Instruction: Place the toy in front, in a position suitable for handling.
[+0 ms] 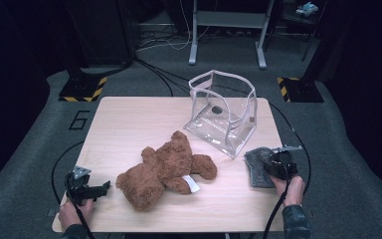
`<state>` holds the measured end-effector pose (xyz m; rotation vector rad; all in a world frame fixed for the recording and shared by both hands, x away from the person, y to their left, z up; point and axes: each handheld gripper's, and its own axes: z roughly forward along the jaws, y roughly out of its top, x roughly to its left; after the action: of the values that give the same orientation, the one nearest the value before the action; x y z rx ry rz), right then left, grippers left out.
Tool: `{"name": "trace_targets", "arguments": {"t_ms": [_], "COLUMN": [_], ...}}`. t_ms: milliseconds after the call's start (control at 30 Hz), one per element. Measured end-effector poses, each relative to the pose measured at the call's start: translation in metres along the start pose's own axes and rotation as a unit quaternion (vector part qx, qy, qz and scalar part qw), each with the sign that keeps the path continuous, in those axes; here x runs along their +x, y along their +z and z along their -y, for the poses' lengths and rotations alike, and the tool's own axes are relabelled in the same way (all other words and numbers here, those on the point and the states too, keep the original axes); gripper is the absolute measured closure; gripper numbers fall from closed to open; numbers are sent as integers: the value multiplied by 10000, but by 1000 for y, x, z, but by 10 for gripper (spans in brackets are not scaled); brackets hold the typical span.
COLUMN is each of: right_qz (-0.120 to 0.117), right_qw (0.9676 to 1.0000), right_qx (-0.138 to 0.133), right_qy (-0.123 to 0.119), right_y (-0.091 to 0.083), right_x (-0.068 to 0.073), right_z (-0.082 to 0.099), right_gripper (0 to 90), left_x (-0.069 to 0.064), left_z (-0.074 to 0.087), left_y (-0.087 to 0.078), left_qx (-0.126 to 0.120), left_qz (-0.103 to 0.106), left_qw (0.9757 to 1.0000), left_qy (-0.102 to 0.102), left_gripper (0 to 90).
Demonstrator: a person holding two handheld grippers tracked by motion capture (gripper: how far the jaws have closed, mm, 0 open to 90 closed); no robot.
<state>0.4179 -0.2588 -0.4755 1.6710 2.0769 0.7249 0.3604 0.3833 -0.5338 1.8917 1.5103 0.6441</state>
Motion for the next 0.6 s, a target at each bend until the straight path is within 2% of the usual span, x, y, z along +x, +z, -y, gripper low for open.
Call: {"name": "trace_targets", "arguments": {"t_ms": [133,233,267,367,400,500,600], "right_qz": [69,91,133,178,189,160,108], "right_qw": [9998,9996,9998,9993,9993,9993,9989], "right_qx": [121,158,131,85,39,-179,-356], "right_qy": [120,194,94,321,313,273,291], "right_y": [9,13,16,12,8,-8,-25], "right_x": [-10,-10,-10,-11,-11,-10,-8], "right_z": [6,10,13,13,13,15,21], "right_gripper": [737,721,672,471,397,254,157], "left_x": [0,0,0,0,0,0,0], "left_z": [0,0,0,0,0,0,0], "left_y": [0,0,0,0,0,0,0], "left_qx": [-2,-1,0,-1,0,2,-1], "left_qz": [-6,-8,-8,-7,-6,-8,-7], "left_qw": [10000,10000,10000,10000,10000,10000,10000], "left_qy": [-9,-10,-10,-10,-11,-10,-11], "left_gripper": [0,0,0,0,0,0,0]}}
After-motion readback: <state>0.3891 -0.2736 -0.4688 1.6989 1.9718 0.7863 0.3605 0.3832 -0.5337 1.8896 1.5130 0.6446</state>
